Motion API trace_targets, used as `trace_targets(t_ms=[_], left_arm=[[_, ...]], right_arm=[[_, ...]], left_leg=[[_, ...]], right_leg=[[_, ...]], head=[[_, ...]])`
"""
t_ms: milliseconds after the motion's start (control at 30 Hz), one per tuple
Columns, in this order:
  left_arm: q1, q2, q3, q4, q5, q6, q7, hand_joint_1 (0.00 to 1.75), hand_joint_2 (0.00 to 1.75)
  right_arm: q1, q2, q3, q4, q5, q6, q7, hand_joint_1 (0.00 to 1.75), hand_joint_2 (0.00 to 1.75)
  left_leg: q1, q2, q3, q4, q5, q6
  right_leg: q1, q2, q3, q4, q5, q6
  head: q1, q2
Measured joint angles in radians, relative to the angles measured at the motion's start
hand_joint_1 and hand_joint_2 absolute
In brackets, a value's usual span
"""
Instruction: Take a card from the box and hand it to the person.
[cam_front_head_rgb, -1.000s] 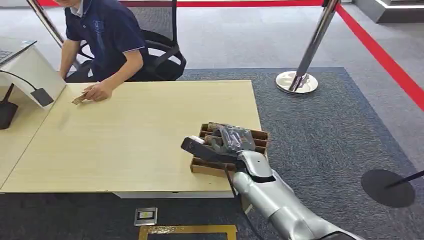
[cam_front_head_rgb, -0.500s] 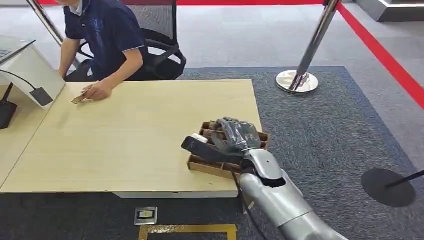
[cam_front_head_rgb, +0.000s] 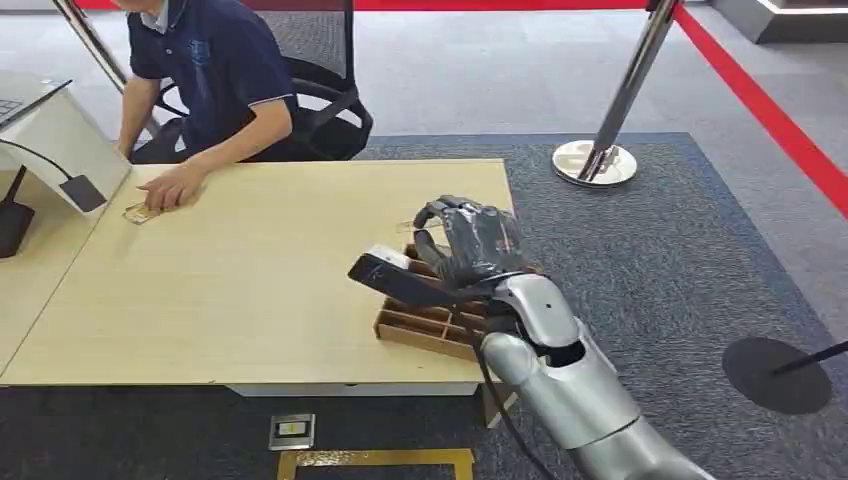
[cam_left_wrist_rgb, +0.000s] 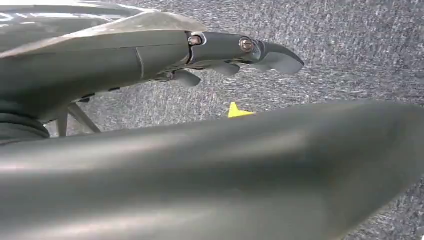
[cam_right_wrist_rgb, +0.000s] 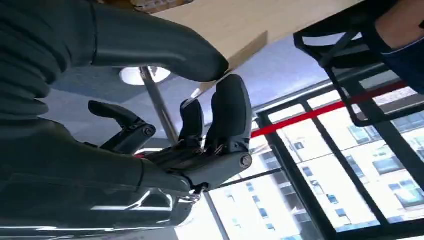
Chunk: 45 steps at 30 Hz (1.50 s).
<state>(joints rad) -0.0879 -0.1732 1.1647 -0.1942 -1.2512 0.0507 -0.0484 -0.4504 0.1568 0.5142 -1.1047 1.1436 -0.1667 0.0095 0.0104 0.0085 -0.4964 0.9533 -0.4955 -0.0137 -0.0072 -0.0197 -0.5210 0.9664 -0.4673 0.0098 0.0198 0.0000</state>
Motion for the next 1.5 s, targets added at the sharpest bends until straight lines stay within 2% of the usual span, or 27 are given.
trace_targets(t_ms=[200,433,600,1000,1300,1333,1367,1400,1500], left_arm=[[-0.001,0.000,-0.002,0.000,-0.012,-0.003,-0.001,0.00,0.00],[-0.005,0.000,-0.003,0.000,-0.017,-0.006,0.000,0.00,0.00],[-0.006,-0.003,-0.003,0.000,-0.014,-0.007,0.000,0.00,0.00],[-0.007,-0.011,-0.002,0.000,0.001,0.003,0.006,0.00,0.00],[-0.008,-0.014,-0.002,0.000,-0.008,0.011,0.022,0.00,0.00],[-0.008,-0.014,-0.002,0.000,-0.008,0.012,0.023,0.00,0.00],[-0.009,-0.014,-0.002,0.000,-0.010,0.012,0.023,0.00,0.00],[-0.009,-0.014,-0.002,0.000,-0.010,0.012,0.023,0.00,0.00],[-0.009,-0.014,-0.002,0.000,-0.010,0.015,0.025,0.00,0.00]], right_arm=[[-0.093,0.030,0.031,0.013,-0.058,0.021,-0.033,1.75,1.75],[-0.271,0.136,0.067,0.198,-0.133,0.035,-0.068,1.75,1.75],[-0.340,0.179,0.118,0.298,-0.231,0.038,-0.057,1.75,1.75],[-0.398,0.200,0.366,0.453,-0.446,0.021,0.013,1.75,1.75],[-0.413,0.200,0.468,0.537,-0.486,0.015,0.051,1.75,1.75],[-0.413,0.200,0.476,0.542,-0.494,0.016,0.052,1.22,1.75],[-0.413,0.200,0.489,0.550,-0.505,0.015,0.057,0.21,1.75],[-0.413,0.200,0.498,0.554,-0.517,0.014,0.061,0.00,1.75],[-0.413,0.200,0.523,0.563,-0.564,0.002,0.068,0.00,1.75]], left_leg=[[0.000,0.000,0.000,0.000,0.001,-0.001],[0.001,0.001,0.000,0.000,0.002,-0.002],[0.001,0.001,-0.001,0.000,0.002,-0.001],[0.001,0.000,-0.001,0.000,0.002,-0.001],[0.001,0.000,-0.001,0.000,0.002,-0.001],[0.001,0.000,-0.001,0.000,0.002,-0.001],[0.001,0.000,-0.001,0.000,0.002,-0.001],[0.001,0.000,-0.001,0.000,0.002,-0.001],[0.001,0.000,-0.001,0.000,0.002,-0.001]], right_leg=[[0.000,0.000,0.000,0.001,0.001,-0.001],[0.000,0.000,-0.001,0.001,0.001,-0.002],[0.000,0.000,-0.001,0.001,0.002,-0.002],[0.000,0.000,-0.001,0.001,0.002,-0.002],[0.000,0.000,-0.001,0.000,0.002,-0.002],[0.000,0.000,-0.001,0.000,0.002,-0.002],[0.000,0.000,-0.001,0.000,0.002,-0.002],[0.000,0.000,-0.001,0.000,0.002,-0.002],[0.000,0.000,-0.001,0.000,0.002,-0.002]], head=[[0.000,0.000],[0.000,0.000],[0.000,0.000],[0.000,0.000],[0.000,0.000],[0.000,0.000],[0.000,0.000],[0.000,0.000],[0.000,0.000]])
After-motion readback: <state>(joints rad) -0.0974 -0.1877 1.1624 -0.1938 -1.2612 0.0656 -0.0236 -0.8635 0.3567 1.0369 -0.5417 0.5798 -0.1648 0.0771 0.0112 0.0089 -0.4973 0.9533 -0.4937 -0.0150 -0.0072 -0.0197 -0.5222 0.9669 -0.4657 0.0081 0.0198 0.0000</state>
